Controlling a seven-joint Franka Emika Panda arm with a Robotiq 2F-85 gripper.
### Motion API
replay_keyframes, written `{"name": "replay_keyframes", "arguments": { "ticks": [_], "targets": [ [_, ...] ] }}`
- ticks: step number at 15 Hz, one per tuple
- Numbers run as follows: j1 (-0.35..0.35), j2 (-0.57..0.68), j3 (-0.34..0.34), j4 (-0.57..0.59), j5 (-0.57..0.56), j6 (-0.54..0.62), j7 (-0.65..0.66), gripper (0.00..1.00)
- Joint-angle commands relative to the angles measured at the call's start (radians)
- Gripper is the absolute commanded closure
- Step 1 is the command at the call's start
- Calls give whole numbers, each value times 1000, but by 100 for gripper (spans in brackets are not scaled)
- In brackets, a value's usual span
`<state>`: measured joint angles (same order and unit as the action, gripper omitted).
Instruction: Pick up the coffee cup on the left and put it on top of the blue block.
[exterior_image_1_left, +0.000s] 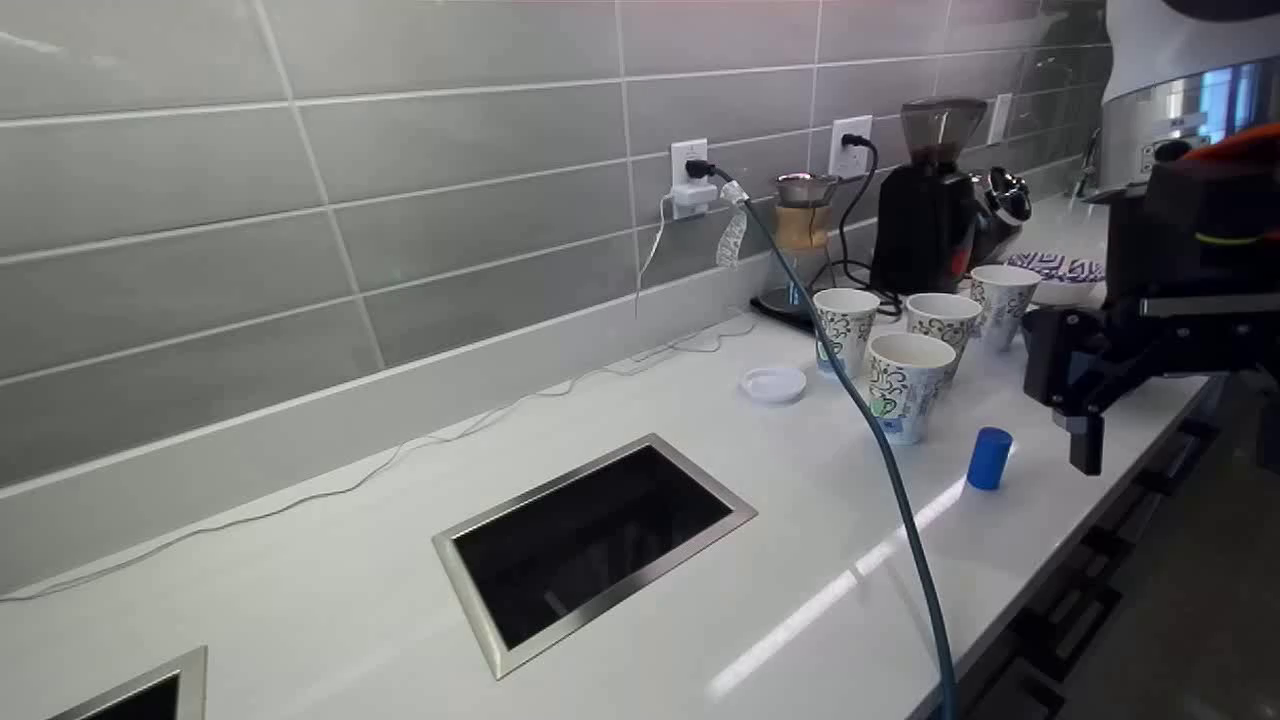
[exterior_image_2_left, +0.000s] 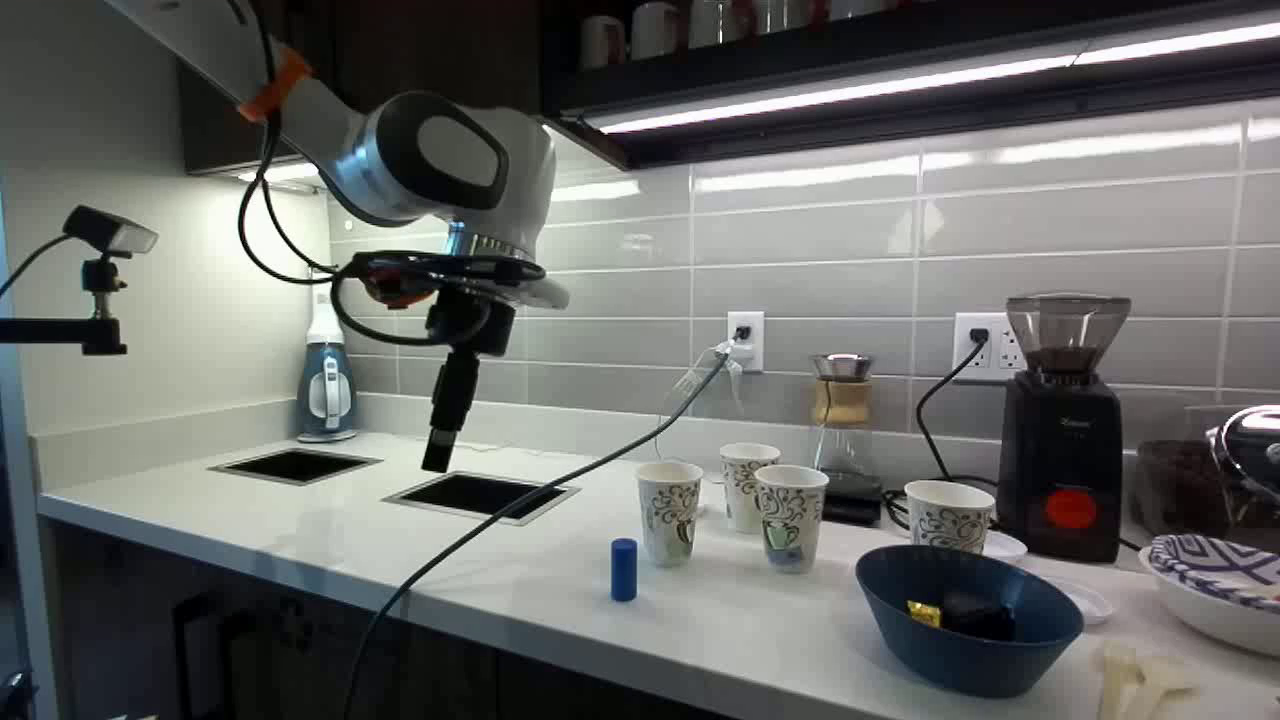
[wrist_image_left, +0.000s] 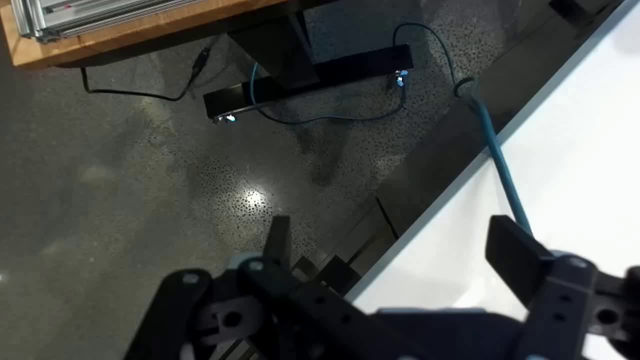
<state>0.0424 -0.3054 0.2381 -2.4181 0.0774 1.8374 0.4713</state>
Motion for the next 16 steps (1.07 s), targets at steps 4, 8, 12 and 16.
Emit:
{"name": "replay_keyframes", "arguments": {
  "ticks": [4, 8, 12, 16],
  "targets": [
    [17, 1, -17, 2, -5, -2, 4, 0],
    [17, 1, -17, 2, -5, -2, 4, 0],
    [11, 17, -24, 27, -33, 30, -23, 0],
    [-4, 69, -53, 91, -80, 129, -59, 0]
  ]
}}
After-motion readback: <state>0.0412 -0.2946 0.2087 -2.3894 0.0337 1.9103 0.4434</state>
